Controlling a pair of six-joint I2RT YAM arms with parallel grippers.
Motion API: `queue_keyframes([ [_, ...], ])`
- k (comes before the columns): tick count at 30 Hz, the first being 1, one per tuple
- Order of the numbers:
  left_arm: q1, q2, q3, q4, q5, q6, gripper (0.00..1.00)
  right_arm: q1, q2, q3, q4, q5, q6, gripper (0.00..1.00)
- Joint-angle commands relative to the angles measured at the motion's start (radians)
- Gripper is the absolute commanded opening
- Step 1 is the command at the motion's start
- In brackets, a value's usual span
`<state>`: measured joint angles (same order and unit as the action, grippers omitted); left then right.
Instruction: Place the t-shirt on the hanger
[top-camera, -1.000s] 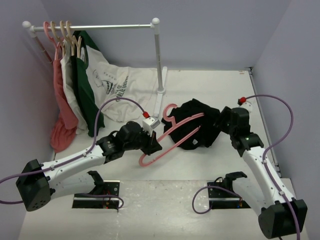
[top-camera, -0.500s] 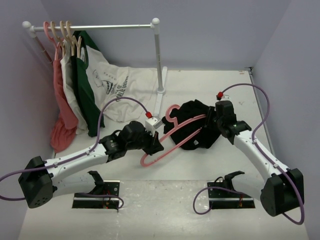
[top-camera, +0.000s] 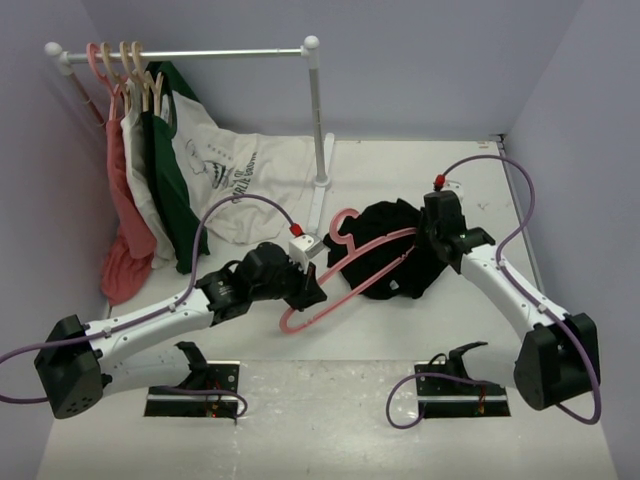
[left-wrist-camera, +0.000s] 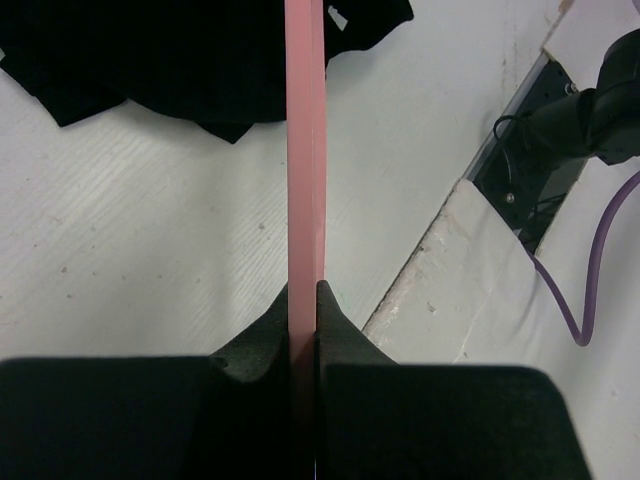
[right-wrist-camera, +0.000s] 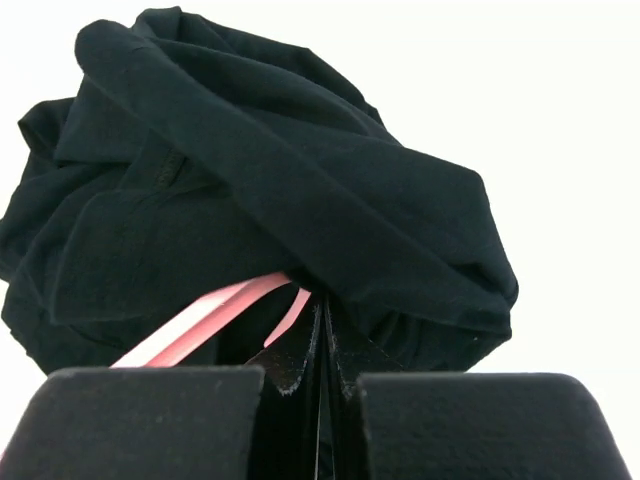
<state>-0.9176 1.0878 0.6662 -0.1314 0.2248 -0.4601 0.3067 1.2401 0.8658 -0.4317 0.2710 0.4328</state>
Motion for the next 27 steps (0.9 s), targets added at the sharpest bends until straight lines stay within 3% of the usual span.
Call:
queue_keyframes([
  [1, -0.004, -0.044, 0.078, 0.018, -0.028, 0.04, 0.0, 0.003, -0.068, 0.048, -0.001, -0.008, -0.003, 0.0],
  [7, -0.004, -0.032, 0.149, -0.013, -0.046, 0.061, 0.0, 0.002, -0.15, 0.113, -0.011, -0.238, -0.004, 0.0],
  [11, -0.004, -0.007, 0.17, -0.012, -0.036, 0.061, 0.0, 0.002, -0.206, 0.153, -0.011, -0.312, 0.013, 0.0],
  [24, -0.004, -0.005, 0.121, 0.102, 0.045, 0.032, 0.0, 0.0, -0.207, 0.163, -0.051, -0.278, 0.003, 0.0],
  [27, -0.004, -0.008, 0.1, 0.184, 0.068, 0.024, 0.0, 0.001, -0.193, 0.159, -0.041, -0.346, 0.013, 0.0],
])
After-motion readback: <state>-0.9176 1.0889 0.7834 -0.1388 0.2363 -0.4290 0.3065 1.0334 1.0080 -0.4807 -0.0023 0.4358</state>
